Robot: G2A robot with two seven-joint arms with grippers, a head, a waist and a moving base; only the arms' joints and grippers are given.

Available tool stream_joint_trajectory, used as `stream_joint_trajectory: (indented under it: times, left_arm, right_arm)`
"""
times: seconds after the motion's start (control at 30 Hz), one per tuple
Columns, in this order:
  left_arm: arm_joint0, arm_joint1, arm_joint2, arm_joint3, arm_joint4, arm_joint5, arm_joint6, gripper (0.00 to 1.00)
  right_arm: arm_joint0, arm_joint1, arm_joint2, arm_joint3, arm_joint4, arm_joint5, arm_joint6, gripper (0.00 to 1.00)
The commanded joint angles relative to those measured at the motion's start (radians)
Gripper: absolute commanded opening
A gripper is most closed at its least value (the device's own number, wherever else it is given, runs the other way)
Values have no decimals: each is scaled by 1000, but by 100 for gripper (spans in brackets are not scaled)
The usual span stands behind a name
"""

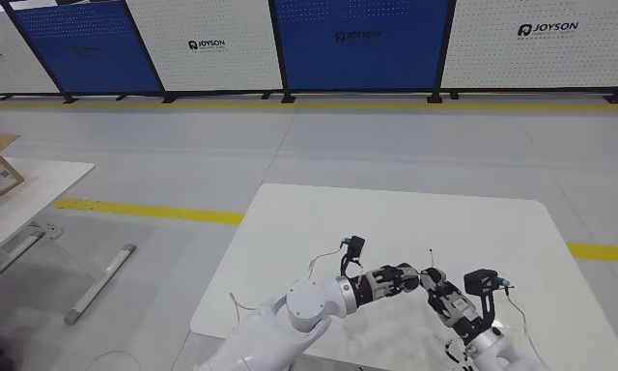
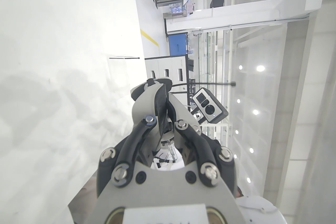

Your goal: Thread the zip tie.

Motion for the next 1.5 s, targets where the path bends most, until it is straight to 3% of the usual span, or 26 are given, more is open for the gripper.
stream_joint_trajectory:
  times: [0.0,0.6,0.87,0.97,1.03,1.47]
  left_arm:
    - [1,0,-1,-2,0,-3,0,0]
    - [16,0,-1,-25,2,-55,-12,0]
    - [17,0,-5,-24,5,-51,-1,0]
    - [16,-1,-6,-18,6,-40,2,0]
    - [15,-1,-6,-14,6,-37,1,0]
    - [9,-3,-4,-9,10,-30,-2,0]
  right_arm:
    - [0,0,0,1,1,0,0,0]
    - [9,0,-11,5,-20,2,32,0]
    - [6,0,-9,2,-1,0,28,0]
    - [3,2,0,0,16,0,24,32]
    - [-1,4,4,-2,23,0,21,36]
    - [-7,12,8,-11,36,0,10,27]
